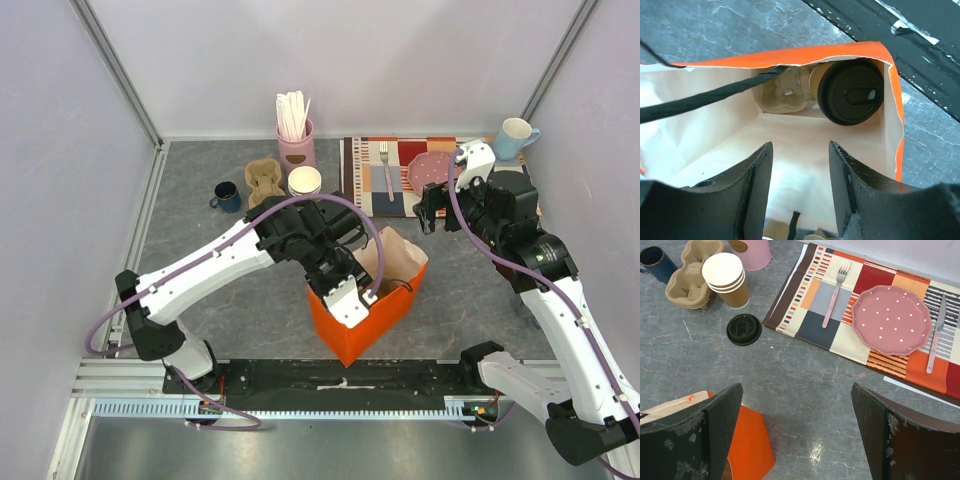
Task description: Pack the takeout coffee
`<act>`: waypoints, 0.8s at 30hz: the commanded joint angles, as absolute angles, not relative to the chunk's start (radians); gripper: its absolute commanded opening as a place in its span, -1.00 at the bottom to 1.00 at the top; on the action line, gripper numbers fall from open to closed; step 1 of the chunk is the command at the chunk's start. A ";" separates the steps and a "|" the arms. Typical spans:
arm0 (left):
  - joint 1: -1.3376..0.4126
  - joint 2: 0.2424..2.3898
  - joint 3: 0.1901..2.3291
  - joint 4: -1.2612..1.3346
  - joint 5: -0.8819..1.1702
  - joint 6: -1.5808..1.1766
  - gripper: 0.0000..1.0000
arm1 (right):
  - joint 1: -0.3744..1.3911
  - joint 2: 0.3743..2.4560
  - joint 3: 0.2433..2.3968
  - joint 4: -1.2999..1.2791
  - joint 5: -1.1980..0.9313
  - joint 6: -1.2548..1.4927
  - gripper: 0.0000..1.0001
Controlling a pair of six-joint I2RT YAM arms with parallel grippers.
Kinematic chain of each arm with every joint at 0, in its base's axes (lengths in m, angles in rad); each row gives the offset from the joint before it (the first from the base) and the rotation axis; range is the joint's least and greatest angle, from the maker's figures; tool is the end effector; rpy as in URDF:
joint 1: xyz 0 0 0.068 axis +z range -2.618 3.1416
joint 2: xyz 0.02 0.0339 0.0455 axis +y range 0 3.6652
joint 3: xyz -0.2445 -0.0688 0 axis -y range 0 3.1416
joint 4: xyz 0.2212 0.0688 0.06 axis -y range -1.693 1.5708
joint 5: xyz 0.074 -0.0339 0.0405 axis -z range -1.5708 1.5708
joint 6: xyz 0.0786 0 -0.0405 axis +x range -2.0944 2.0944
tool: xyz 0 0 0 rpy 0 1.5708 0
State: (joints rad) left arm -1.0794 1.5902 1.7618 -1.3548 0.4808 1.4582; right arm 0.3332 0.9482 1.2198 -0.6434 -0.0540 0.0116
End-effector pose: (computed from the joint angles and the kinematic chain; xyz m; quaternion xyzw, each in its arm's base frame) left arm 0.1033 -0.2700 0.3218 0.9236 0.2397 -0.1942 0.2277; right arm 0.2032 0.0748 0.3739 -0.1472 0.8122 0.1187 0.5518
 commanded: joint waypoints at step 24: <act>-1.085 1.313 1.732 -0.948 0.222 0.954 0.22 | 0.330 0.996 1.270 -0.566 -0.092 0.028 0.96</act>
